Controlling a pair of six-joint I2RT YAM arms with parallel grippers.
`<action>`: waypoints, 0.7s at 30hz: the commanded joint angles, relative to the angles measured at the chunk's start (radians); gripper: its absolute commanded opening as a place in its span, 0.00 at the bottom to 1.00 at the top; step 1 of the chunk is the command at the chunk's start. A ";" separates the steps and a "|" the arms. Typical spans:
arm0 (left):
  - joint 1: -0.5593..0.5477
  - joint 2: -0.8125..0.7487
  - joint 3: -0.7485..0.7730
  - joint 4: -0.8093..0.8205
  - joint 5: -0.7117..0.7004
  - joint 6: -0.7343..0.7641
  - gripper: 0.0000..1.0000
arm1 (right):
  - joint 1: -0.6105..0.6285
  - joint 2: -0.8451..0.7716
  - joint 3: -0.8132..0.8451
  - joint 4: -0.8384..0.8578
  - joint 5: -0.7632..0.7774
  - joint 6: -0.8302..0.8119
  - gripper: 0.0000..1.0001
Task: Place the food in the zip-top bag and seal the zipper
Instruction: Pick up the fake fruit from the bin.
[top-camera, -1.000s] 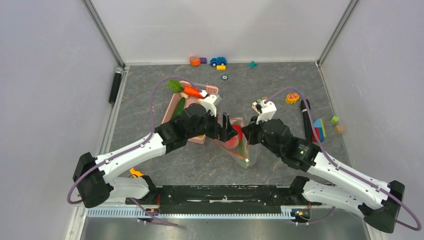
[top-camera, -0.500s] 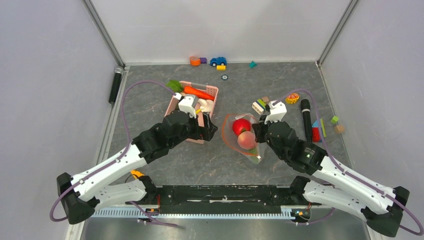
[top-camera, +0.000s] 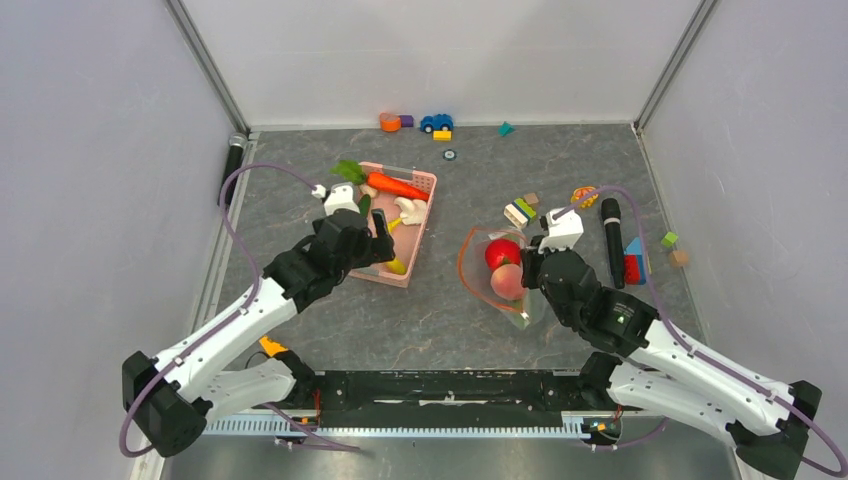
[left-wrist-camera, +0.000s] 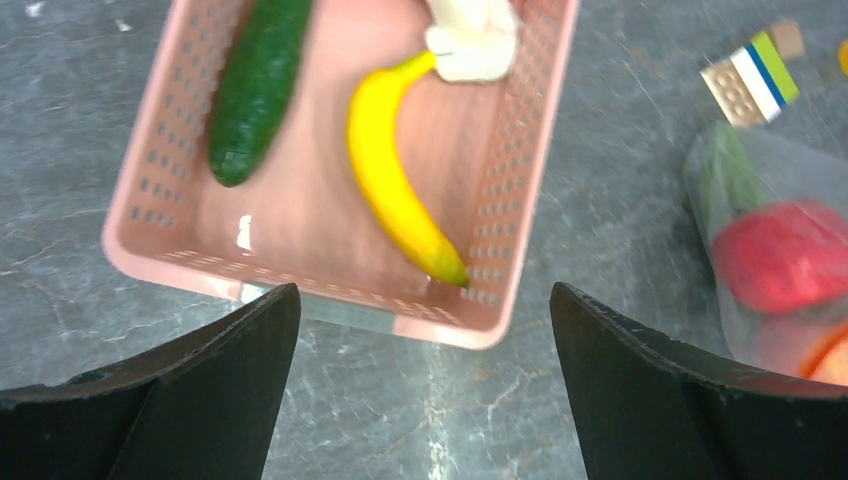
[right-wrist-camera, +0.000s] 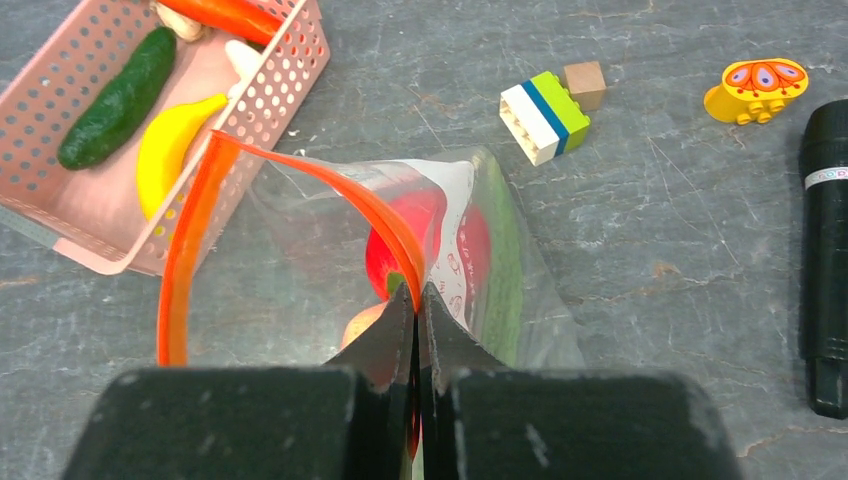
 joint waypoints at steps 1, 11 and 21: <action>0.121 0.002 -0.023 0.064 0.067 -0.050 1.00 | 0.000 -0.017 -0.025 0.061 0.035 -0.034 0.00; 0.255 0.222 0.061 0.176 0.197 -0.005 1.00 | 0.000 -0.061 -0.086 0.115 0.016 -0.113 0.00; 0.303 0.495 0.201 0.193 0.307 -0.019 0.98 | 0.000 -0.113 -0.146 0.116 0.063 -0.123 0.00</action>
